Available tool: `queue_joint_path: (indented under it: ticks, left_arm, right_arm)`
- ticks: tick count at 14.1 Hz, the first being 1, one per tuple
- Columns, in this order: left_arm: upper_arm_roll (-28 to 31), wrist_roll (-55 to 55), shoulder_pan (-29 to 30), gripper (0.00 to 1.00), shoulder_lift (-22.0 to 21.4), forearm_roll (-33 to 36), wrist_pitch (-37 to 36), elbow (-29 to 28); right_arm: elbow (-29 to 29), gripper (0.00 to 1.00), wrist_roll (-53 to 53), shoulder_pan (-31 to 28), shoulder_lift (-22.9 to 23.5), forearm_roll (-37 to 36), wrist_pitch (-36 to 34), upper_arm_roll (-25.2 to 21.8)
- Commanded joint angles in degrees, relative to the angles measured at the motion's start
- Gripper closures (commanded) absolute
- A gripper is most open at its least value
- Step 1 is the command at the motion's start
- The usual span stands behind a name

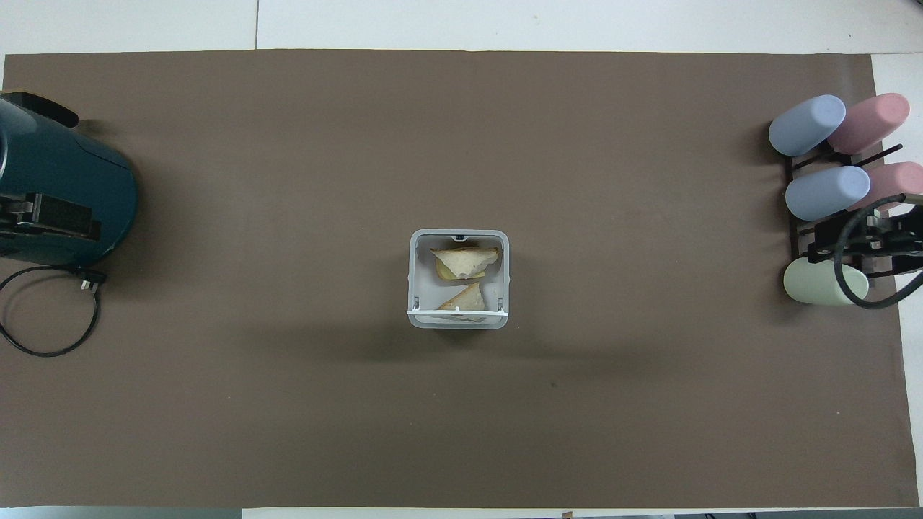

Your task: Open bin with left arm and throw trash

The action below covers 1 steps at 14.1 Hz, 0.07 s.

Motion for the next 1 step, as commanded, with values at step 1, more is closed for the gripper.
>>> queue_joint_path:
  ticks: [1]
  left_arm:
    - [-0.4,0.7,0.6,0.00,-1.5,0.5,0.2,-1.7]
  right_arm:
    - [-0.2,0.00,-1.3,-0.7,0.0,-0.8,1.0,0.4]
